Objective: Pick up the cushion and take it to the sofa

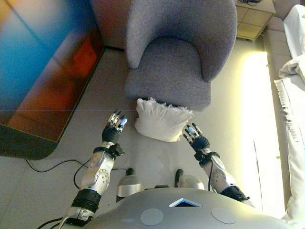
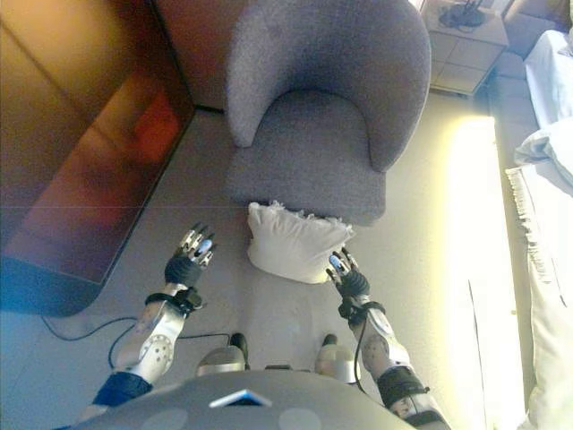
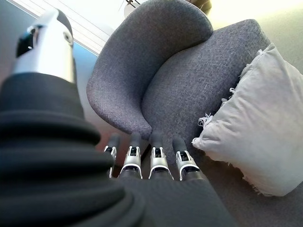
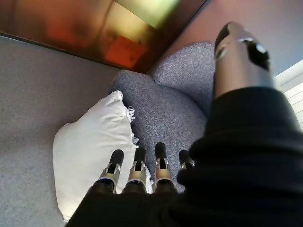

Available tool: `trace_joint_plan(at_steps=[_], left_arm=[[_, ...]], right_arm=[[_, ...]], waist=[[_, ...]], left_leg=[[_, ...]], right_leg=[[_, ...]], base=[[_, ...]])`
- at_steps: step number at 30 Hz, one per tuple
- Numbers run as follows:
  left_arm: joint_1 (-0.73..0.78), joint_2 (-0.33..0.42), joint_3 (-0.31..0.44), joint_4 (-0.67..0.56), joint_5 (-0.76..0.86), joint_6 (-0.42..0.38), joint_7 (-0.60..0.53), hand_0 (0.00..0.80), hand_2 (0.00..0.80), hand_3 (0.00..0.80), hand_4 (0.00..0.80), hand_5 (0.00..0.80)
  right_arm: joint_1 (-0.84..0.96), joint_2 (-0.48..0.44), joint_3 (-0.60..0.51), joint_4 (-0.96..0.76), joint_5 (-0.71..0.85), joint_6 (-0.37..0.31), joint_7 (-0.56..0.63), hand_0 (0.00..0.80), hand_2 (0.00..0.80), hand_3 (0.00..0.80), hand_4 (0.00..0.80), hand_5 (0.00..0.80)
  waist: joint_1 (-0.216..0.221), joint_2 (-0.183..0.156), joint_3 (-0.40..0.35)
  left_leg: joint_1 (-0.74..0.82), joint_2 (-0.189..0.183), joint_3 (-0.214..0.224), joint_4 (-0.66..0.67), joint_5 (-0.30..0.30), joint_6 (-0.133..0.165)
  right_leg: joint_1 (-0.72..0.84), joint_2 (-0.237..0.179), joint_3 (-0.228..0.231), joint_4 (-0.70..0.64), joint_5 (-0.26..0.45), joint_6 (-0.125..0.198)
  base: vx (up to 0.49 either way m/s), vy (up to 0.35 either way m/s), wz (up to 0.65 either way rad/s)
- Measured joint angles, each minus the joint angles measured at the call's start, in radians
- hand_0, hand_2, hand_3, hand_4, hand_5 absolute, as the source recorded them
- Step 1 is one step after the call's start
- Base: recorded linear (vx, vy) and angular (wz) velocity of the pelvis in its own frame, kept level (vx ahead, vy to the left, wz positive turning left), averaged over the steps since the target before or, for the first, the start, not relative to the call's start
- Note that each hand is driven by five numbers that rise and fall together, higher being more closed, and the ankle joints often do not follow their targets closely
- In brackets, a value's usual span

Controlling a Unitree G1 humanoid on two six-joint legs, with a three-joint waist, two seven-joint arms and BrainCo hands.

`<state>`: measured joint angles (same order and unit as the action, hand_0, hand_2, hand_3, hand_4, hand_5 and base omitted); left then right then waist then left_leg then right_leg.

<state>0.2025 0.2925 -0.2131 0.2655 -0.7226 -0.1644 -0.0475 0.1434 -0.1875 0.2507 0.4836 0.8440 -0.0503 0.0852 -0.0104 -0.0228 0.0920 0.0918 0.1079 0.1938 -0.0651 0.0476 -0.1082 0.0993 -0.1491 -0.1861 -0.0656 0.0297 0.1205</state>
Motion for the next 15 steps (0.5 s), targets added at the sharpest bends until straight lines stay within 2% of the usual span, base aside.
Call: trace_joint_plan(at_steps=[5, 7, 8, 10, 11, 12, 13, 15], left_arm=[[-0.003, -0.001, -0.001, 0.006, 0.000, 0.000, 0.000, 0.000, 0.000, 0.000, 0.000, 0.000], [-0.029, -0.004, -0.001, 0.022, 0.001, -0.001, -0.001, 0.000, 0.000, 0.000, 0.000, 0.000], [-0.058, -0.015, -0.001, 0.052, 0.000, -0.002, -0.001, 0.000, 0.000, 0.000, 0.000, 0.000], [-0.090, -0.013, -0.002, 0.071, 0.000, -0.002, -0.001, 0.000, 0.000, 0.000, 0.000, 0.000], [-0.091, -0.012, -0.001, 0.071, -0.001, -0.003, -0.001, 0.000, 0.000, 0.000, 0.000, 0.000], [-0.087, -0.007, -0.001, 0.071, -0.001, -0.003, -0.001, 0.000, 0.000, 0.000, 0.000, 0.000], [-0.087, 0.002, 0.000, 0.071, -0.002, -0.003, -0.001, 0.000, 0.000, 0.000, 0.000, 0.000], [-0.086, 0.022, 0.002, 0.071, -0.007, -0.002, -0.001, 0.000, 0.000, 0.000, 0.000, 0.000]], right_arm=[[0.000, 0.001, -0.003, 0.001, -0.003, -0.001, 0.000, 0.000, 0.000, 0.000, 0.000, 0.000], [-0.002, -0.001, -0.004, 0.001, -0.002, -0.007, -0.005, 0.000, 0.000, 0.000, 0.000, 0.000], [-0.007, -0.004, -0.005, 0.001, -0.002, -0.011, -0.009, 0.000, 0.000, 0.000, 0.000, 0.000], [-0.004, -0.009, -0.006, -0.001, -0.002, -0.023, -0.010, 0.000, 0.000, 0.000, 0.000, 0.000], [0.007, -0.009, -0.003, 0.000, -0.002, -0.024, -0.010, 0.000, 0.000, 0.000, 0.000, 0.000], [0.016, -0.006, -0.002, 0.001, -0.001, -0.024, -0.010, 0.000, 0.000, 0.000, 0.000, 0.000], [0.018, -0.004, -0.002, 0.001, -0.001, -0.024, -0.010, 0.000, 0.000, 0.000, 0.000, 0.000], [0.015, 0.002, -0.004, 0.001, -0.001, -0.024, -0.010, 0.000, 0.000, 0.000, 0.000, 0.000]], waist=[[-0.003, 0.008, 0.001], [-0.006, 0.013, 0.005], [-0.012, 0.029, 0.020], [-0.040, 0.048, 0.060], [-0.042, 0.056, 0.069], [-0.043, 0.063, 0.071], [-0.049, 0.061, 0.071], [-0.049, 0.031, 0.063]], left_leg=[[-0.003, -0.016, 0.000, 0.000, -0.010, 0.017], [-0.039, -0.037, -0.004, 0.026, -0.027, 0.035], [-0.056, -0.041, -0.008, 0.048, -0.038, 0.046], [-0.090, -0.046, -0.027, 0.146, -0.081, 0.072], [-0.086, -0.035, -0.034, 0.164, -0.095, 0.075], [-0.082, -0.031, -0.039, 0.168, -0.098, 0.084], [-0.080, -0.033, -0.039, 0.165, -0.097, 0.090], [-0.083, -0.041, -0.040, 0.162, -0.093, 0.096]], right_leg=[[-0.021, -0.021, 0.008, 0.041, -0.010, 0.010], [-0.101, -0.054, 0.019, 0.184, -0.063, 0.021], [-0.158, -0.068, 0.030, 0.291, -0.071, 0.024], [-0.276, -0.096, 0.071, 0.547, -0.041, 0.018], [-0.306, -0.097, 0.089, 0.612, 0.002, 0.010], [-0.321, -0.098, 0.098, 0.646, 0.041, 0.004], [-0.338, -0.104, 0.103, 0.659, 0.042, 0.005], [-0.345, -0.101, 0.101, 0.613, 0.000, 0.012]], base=[[-0.023, 0.129, -0.04], [-0.039, 0.228, -0.01], [-0.002, 0.229, 0.19], [0.065, 0.143, 0.27], [0.161, 0.048, 0.16], [0.215, 0.014, 0.05], [0.272, -0.063, 0.03], [0.286, -0.135, -0.02]])
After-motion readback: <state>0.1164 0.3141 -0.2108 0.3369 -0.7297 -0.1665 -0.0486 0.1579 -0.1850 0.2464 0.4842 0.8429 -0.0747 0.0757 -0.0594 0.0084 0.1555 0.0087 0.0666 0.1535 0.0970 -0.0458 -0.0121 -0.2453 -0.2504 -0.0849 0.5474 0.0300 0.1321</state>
